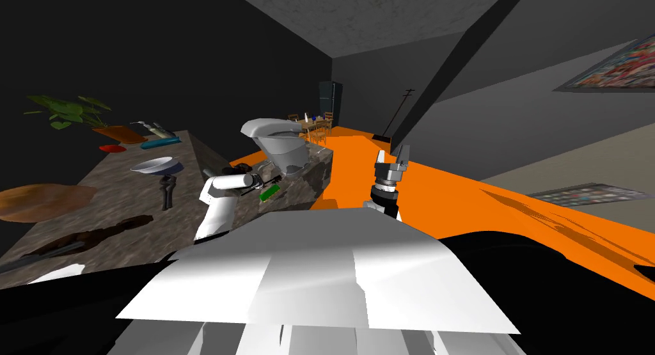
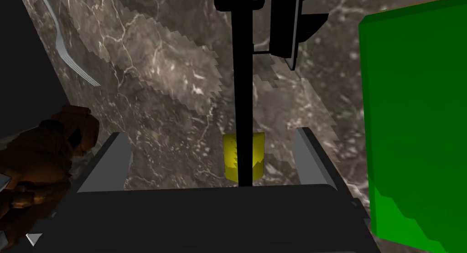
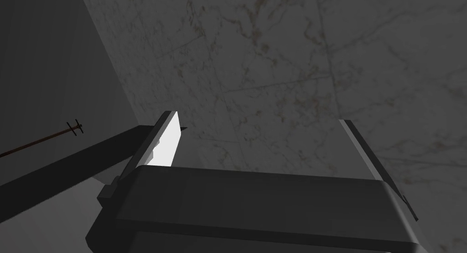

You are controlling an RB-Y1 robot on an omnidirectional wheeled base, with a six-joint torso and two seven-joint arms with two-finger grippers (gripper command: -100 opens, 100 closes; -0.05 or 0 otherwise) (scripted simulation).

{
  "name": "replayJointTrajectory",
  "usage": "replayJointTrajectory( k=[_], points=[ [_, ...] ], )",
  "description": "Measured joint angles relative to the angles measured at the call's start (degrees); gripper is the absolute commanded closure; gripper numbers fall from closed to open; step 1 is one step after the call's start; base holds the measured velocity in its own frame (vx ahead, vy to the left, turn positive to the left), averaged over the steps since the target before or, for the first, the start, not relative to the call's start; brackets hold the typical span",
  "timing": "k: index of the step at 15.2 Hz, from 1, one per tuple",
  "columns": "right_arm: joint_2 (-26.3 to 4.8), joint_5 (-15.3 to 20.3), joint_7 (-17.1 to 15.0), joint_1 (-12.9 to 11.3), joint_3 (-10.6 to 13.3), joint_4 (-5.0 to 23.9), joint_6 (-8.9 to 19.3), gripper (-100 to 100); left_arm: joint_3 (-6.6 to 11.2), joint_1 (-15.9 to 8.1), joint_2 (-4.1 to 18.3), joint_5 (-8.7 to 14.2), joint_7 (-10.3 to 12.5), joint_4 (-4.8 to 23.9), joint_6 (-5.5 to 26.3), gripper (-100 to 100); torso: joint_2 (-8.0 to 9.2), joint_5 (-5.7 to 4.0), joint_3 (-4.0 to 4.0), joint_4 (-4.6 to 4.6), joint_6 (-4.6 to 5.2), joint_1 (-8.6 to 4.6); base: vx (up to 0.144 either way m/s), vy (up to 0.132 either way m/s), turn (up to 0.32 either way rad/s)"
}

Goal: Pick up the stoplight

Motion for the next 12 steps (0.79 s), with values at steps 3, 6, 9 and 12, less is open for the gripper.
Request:
replayJointTrajectory(
  k=[3,6,9,12],
  points=[
    [0.0,0.0,0.0,0.0,0.0,0.0,0.0,0,0.22,-1.0,0.2,0.6,0.6,1.6,2.7,-100,-0.02,0.00,-0.01,0.00,-0.01,0.02,0.025,0.003,-0.058],
    [0.0,0.0,0.0,0.0,0.0,0.0,0.0,0,0.44,-1.0,0.2,1.2,1.0,2.4,4.4,-100,-0.02,0.01,-0.01,-0.01,-0.02,0.04,0.026,0.009,-0.026],
    [0.0,0.0,0.0,0.0,0.0,0.0,0.0,0,0.16,-1.1,-0.5,0.7,0.5,4.5,2.4,-100,-0.03,0.03,-0.02,-0.01,-0.02,0.10,0.030,0.020,-0.006],
    [0.0,0.0,0.0,0.0,0.0,0.0,0.0,0,0.04,-1.2,-0.7,0.5,0.2,5.3,1.3,100,0.02,0.02,0.01,0.00,-0.02,0.06,0.008,0.006,-0.002]
  ],
)
